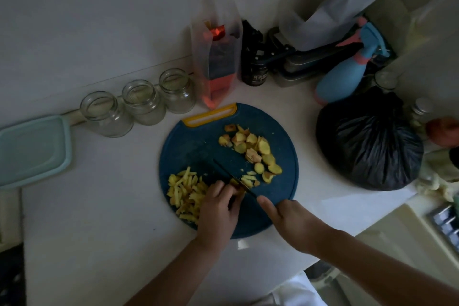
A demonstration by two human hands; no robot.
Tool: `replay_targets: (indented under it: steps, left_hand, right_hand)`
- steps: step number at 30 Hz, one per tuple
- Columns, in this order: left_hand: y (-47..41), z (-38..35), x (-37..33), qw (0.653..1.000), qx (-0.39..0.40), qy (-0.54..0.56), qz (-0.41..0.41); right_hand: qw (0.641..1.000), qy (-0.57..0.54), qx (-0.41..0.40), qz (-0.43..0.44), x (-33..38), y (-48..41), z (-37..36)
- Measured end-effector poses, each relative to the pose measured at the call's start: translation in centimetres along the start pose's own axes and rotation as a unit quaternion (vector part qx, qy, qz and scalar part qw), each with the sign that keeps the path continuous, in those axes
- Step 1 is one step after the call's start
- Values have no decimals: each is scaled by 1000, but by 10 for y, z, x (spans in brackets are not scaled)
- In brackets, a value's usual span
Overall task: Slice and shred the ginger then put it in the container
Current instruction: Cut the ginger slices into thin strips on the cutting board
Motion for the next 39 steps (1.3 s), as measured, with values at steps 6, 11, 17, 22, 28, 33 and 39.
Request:
replay_targets:
  steps: [6, 11, 17, 22, 28, 33, 39]
  left_hand:
    - [0, -3, 1, 1000, -9, 14, -11]
    - [-1, -3, 0, 1000, -10, 18, -18]
    - [-1, -4, 4, 1000, 2, -1, -23]
    - [-1, -6, 4, 1000, 8, -1, -17]
    - [1, -6, 6, 1000, 5, -14, -21]
    - [0, -5, 6, 1000, 13, -16, -15]
    - [2, -4, 4, 1000, 13, 20, -4]
  right_hand:
    - [998, 52, 36, 0, 9, -2, 14]
    - [994, 101, 49, -11, 11, -3, 15]
    - [996, 79, 42, -9, 20, -10, 16]
    - [997, 71, 19, 38, 30, -36, 9]
    - [997, 62, 3, 36, 19, -50, 0]
    - [999, -26, -19, 2, 24, -49, 2]
    - [974, -222, 19, -49, 20, -38, 6]
Point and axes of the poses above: each hand's wrist, its own y-axis away from the middle knuckle, its own z-axis out of the back of the hand, x = y × z, the point moved 2 cm from there along -y, towards the middle knuckle, and after that the axes turned 9 degrees about x, right-handed, at the moved point
